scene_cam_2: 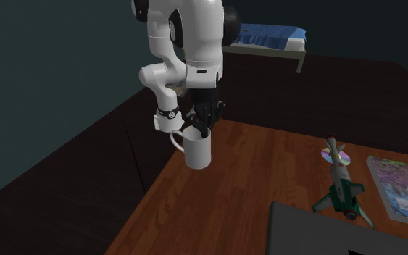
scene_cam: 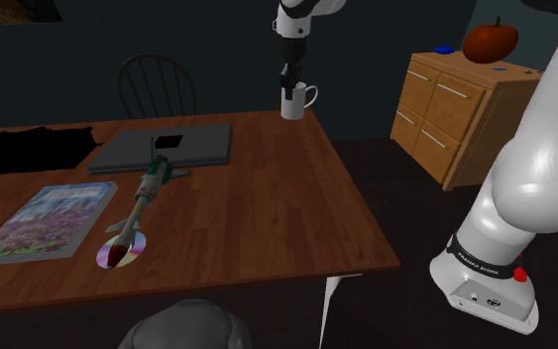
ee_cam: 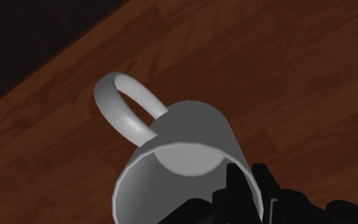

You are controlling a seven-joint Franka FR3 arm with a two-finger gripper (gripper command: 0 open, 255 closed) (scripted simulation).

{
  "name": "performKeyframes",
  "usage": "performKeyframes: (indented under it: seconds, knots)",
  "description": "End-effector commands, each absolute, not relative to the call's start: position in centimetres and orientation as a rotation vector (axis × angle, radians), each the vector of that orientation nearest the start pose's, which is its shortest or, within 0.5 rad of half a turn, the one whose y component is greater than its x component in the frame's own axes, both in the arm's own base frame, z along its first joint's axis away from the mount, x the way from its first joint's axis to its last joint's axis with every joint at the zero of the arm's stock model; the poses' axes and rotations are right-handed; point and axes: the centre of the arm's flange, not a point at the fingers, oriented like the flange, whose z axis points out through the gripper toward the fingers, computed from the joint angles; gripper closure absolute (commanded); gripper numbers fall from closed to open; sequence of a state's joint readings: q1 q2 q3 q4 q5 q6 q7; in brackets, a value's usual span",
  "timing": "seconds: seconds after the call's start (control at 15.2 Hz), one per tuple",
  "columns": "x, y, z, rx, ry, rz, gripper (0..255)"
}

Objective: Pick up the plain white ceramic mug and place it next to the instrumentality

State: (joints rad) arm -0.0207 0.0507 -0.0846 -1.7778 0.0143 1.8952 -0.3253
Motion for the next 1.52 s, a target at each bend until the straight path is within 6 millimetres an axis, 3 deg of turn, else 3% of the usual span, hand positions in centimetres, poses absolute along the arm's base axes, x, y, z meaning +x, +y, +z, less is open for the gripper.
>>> performKeyframes:
  seconds: [0.0, 0.07, 1.45]
  knots:
    - [58.3, -5.9, 53.6, -3.126, -0.339, -0.105, 255]
    - [58.3, -5.9, 53.6, -3.126, -0.339, -0.105, 255]
    - [62.6, 20.8, 47.7, -3.126, -0.339, -0.105, 255]
